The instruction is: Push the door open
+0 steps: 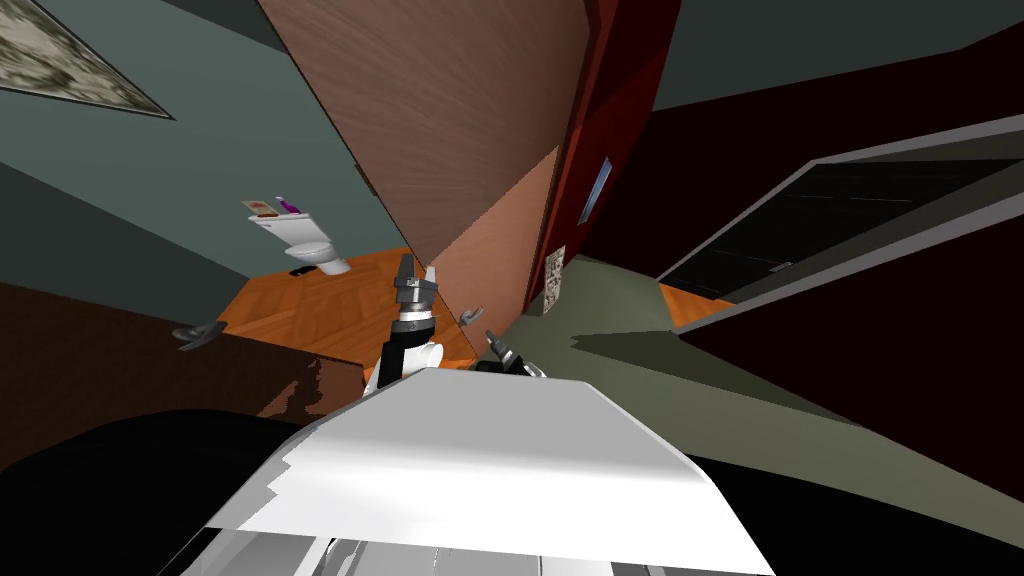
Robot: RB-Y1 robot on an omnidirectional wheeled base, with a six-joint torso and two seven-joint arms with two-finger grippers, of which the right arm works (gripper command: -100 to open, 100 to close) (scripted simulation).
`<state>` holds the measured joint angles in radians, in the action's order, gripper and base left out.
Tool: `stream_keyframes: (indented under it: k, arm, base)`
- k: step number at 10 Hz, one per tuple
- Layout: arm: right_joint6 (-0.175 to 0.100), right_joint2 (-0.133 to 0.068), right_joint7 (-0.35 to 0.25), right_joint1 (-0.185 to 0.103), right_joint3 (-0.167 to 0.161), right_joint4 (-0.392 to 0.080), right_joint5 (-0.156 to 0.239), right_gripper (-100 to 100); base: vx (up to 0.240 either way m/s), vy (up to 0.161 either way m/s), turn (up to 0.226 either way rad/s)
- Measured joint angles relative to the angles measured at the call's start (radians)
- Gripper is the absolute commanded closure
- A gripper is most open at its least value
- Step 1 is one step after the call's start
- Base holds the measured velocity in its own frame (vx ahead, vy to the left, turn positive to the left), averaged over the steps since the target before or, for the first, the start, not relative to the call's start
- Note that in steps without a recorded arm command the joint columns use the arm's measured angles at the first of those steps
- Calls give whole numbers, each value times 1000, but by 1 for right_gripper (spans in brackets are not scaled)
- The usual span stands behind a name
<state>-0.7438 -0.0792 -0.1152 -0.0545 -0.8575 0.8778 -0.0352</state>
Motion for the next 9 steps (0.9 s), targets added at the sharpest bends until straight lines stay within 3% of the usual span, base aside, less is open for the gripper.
stream_keyframes:
  k: [2, 9]
  arm:
    - [-6, 4, 0, -4, -8, -19, 0, -100]
    - [-21, 12, 7, 0, 8, -47, 3, -100]
  base:
    - [67, 46, 24]
    - [135, 145, 27]
